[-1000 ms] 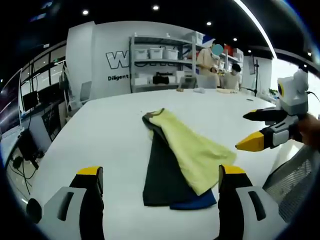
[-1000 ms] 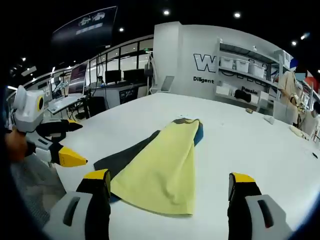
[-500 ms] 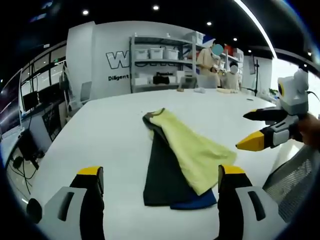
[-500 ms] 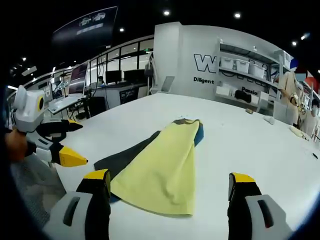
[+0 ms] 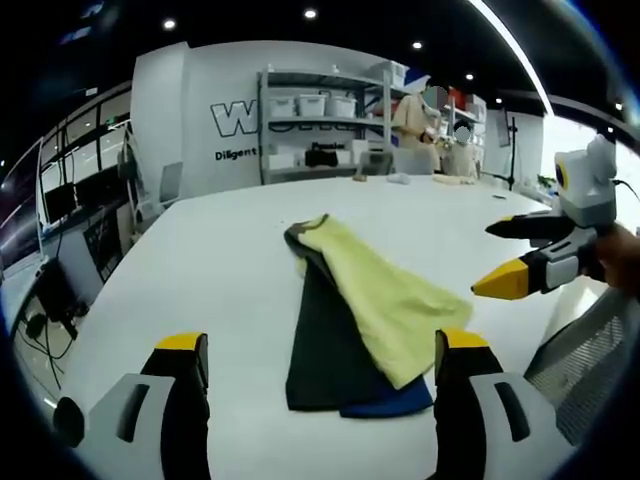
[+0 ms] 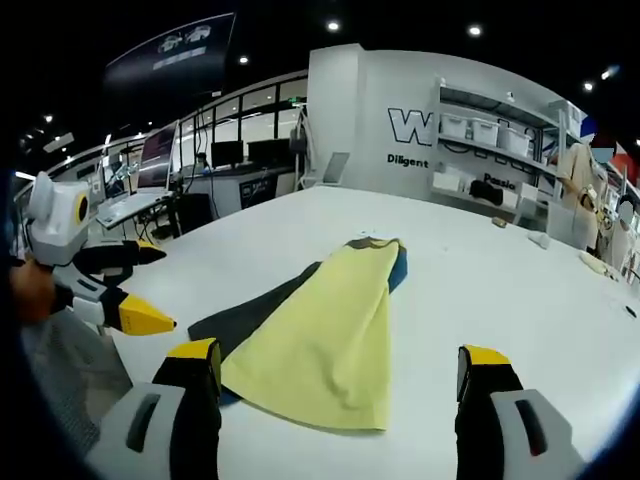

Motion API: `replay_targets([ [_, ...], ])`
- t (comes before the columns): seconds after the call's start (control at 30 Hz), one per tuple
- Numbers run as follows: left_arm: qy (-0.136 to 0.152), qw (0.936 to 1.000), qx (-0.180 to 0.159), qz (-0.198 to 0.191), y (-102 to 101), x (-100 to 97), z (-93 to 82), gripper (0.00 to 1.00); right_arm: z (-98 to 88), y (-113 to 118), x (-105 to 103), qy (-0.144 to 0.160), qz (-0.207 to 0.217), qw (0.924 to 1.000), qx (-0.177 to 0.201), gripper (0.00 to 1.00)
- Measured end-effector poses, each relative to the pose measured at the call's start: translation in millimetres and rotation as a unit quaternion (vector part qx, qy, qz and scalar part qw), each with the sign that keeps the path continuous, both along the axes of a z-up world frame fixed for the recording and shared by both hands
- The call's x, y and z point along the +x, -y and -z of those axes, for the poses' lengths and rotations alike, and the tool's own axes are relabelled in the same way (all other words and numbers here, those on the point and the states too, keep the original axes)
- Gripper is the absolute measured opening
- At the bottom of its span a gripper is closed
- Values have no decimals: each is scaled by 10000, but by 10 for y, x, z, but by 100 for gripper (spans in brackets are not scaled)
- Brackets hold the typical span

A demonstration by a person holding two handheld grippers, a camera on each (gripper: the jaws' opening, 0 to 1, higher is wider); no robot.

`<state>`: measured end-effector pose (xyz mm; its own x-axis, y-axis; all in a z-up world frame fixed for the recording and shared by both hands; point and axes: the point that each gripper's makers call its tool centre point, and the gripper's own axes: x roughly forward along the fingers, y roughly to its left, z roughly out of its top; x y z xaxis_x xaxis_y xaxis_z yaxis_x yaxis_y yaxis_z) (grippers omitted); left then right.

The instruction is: Fold the garment on the visible template until the final outline fits inside the template.

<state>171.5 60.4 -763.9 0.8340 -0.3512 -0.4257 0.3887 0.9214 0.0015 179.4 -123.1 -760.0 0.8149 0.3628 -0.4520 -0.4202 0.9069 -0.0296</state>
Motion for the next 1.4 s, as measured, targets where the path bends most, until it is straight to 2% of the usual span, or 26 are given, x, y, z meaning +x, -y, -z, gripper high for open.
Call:
replay_targets([
  [0.57,-48,10000,26,43,14,-20,17,87,-9,-3,-9,3,3,10000,26,99],
  [0.73,-84,9999,57,111,43,-28,40,86,-96,11,12,137,31,9998,136,93],
  [1.1,-110,9994,151,294,149,-37,43,82,-148,18,16,211,38,9995,223,88],
  [1.33,27,9990,219,376,223,201,-81,77,-149,27,15,195,46,9995,264,88],
  [1.4,82,9987,239,447,275,336,-110,73,-146,41,17,180,61,9994,277,88],
])
